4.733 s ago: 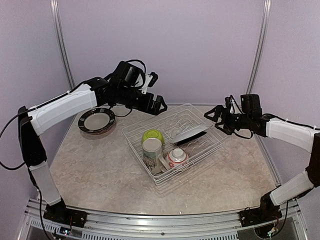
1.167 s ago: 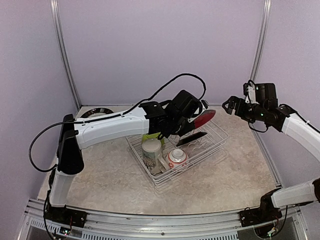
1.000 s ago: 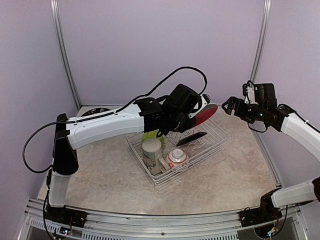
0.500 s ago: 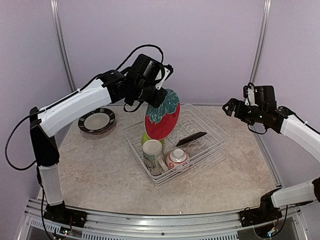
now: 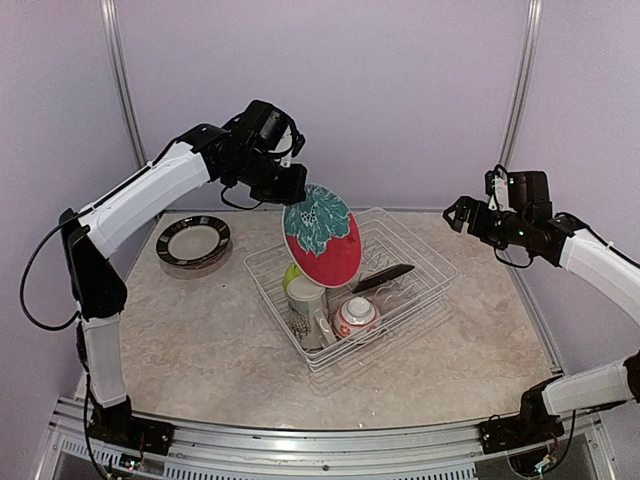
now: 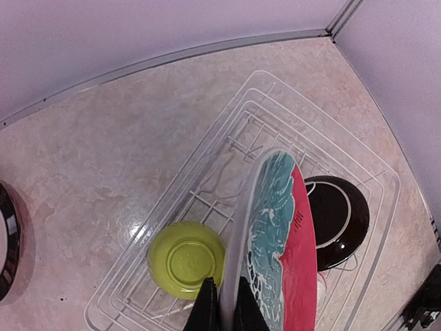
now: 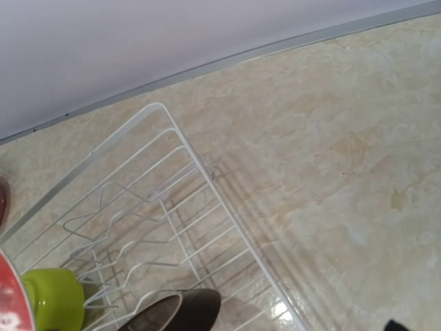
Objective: Unload the mixed dishes from the dish rack
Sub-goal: Place the plate on the plate, then grab the plate from the dish rack.
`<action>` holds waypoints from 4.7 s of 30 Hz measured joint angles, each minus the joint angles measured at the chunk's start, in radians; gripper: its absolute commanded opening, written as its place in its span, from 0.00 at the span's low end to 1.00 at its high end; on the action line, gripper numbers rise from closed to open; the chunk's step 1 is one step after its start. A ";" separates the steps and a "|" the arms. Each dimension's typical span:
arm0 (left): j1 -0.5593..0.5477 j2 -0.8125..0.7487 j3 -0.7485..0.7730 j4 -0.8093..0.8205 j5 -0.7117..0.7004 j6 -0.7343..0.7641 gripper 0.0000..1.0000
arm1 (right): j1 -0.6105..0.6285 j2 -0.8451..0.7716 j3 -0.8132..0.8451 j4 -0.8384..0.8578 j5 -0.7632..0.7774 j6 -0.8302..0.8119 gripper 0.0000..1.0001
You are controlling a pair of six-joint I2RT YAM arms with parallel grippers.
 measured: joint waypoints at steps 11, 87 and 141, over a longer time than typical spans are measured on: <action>0.239 -0.001 -0.158 0.069 0.254 -0.253 0.00 | 0.000 0.016 -0.010 0.011 -0.007 0.000 1.00; 0.911 -0.175 -1.123 1.006 0.293 -0.662 0.62 | 0.166 0.153 0.114 -0.102 0.052 -0.355 1.00; 0.598 -0.826 -1.066 0.552 0.375 -0.433 0.99 | 0.328 0.246 0.013 -0.058 -0.068 -1.935 0.47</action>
